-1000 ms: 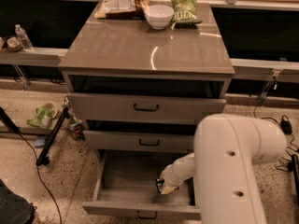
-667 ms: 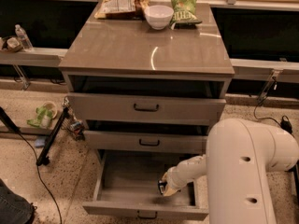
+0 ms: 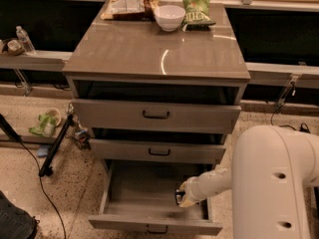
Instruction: Pick rxbar blueberry from bottom drawer and place on counter
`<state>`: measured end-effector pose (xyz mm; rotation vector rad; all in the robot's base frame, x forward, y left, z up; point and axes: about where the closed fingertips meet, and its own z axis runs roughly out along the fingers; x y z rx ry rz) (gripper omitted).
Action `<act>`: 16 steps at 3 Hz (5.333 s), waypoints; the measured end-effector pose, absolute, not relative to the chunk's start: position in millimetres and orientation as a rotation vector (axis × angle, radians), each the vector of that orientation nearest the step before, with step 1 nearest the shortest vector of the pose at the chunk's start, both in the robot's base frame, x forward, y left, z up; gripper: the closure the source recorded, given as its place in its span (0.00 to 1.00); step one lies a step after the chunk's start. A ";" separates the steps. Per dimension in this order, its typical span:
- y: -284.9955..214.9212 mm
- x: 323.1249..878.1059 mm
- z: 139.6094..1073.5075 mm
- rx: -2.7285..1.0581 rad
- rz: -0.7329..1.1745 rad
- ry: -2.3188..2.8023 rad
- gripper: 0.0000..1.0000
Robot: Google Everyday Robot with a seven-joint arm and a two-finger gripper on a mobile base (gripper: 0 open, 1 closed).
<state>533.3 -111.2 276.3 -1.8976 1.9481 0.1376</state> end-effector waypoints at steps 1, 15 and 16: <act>-139.6 526.0 310.1 -1.847 0.079 2.000 1.00; -215.5 578.4 817.7 -1.522 0.404 1.293 1.00; -204.5 599.1 856.6 -1.562 0.391 1.217 1.00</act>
Offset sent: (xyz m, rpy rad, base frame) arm -0.0255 -0.0735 0.1243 -0.0313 -0.0723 -0.1385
